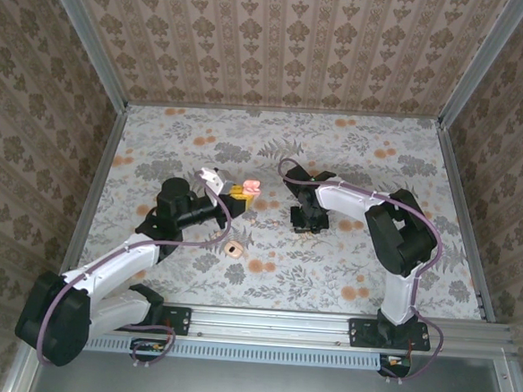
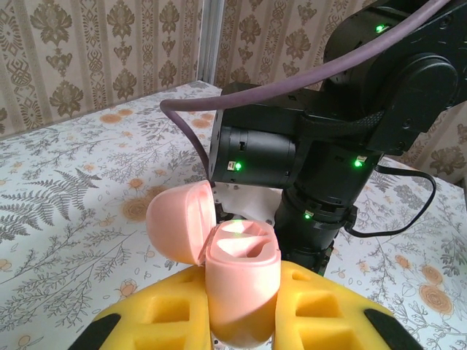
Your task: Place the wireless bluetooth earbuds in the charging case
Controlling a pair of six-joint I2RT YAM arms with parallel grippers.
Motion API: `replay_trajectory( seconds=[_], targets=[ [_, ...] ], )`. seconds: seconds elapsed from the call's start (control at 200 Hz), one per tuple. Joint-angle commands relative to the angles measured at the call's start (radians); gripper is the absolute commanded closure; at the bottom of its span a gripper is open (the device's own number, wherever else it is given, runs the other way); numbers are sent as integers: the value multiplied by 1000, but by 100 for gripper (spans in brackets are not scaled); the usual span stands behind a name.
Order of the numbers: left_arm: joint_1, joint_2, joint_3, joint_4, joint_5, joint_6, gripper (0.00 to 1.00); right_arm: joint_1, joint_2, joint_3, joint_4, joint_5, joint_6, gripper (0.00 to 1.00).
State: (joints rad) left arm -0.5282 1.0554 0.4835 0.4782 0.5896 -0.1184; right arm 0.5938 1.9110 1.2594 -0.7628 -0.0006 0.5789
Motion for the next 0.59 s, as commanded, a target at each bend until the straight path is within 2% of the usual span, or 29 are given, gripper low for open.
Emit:
replay_trajectory(
  seconds=[0.0,0.4,0.59],
  targets=[
    [5,-23,-6,14,13,16,100,6,-69,-4,5,-12,9,81],
    [0,9,6,126,32,-28,100,32,-527,-83,222,-2,58,82],
    [-27,34,1,231,15,-41,100,105,-692,-126,474,11,78,82]
  ],
)
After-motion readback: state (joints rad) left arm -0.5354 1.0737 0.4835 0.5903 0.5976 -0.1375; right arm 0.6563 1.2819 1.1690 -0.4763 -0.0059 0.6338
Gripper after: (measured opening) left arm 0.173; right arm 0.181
